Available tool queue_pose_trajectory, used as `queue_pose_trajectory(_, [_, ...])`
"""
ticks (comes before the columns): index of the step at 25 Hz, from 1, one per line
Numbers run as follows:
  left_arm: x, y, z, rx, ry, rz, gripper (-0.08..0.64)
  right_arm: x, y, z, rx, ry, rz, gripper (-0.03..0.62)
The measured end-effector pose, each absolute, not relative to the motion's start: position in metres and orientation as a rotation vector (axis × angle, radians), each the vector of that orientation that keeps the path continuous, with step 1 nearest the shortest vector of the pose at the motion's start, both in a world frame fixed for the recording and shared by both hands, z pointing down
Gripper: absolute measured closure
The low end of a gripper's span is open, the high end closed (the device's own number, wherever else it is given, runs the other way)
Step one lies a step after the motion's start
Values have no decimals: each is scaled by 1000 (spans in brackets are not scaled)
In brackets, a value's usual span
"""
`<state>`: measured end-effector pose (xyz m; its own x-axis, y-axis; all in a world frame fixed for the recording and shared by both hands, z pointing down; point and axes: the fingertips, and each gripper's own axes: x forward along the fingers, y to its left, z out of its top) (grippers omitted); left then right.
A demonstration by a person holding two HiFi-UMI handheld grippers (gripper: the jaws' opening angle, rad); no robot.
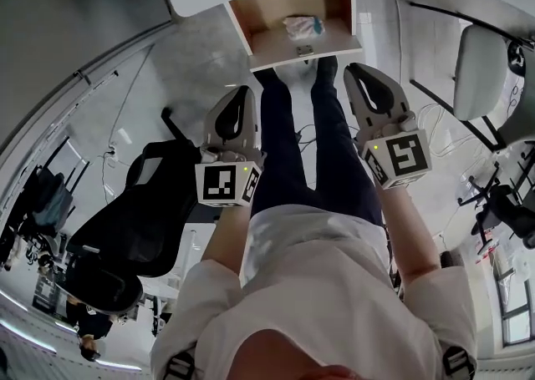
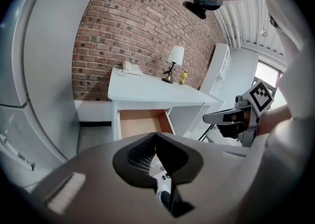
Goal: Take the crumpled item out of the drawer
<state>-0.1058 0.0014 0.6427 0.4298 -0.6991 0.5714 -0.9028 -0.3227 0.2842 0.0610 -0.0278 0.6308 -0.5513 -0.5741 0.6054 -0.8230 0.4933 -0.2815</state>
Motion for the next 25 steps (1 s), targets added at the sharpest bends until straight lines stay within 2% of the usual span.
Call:
queue_pose_trajectory(8, [-105, 24, 687, 2033, -1312, 492, 551, 55, -12, 669, 1123, -2264, 833, 591])
queue_pose_trajectory(19, [-108, 24, 694, 2028, -1314, 507, 551, 47, -7, 689, 1096, -2252, 881, 591])
queue_pose_trajectory(20, [-108, 23, 693, 2026, -1317, 509, 551, 46, -8, 692, 1095, -2246, 899, 560])
queue_pose_trajectory(21, [-108, 23, 693, 2023, -1318, 512, 551, 46, -9, 697, 1097, -2232, 925, 376])
queue_pose_trajectory(22, [-108, 23, 694, 2022, -1315, 516, 551, 47, -9, 701, 1098, -2213, 953, 304])
queue_pose_trajectory(25, [-106, 25, 697, 2028, -1297, 523, 551, 49, -11, 713, 1106, -2164, 976, 304])
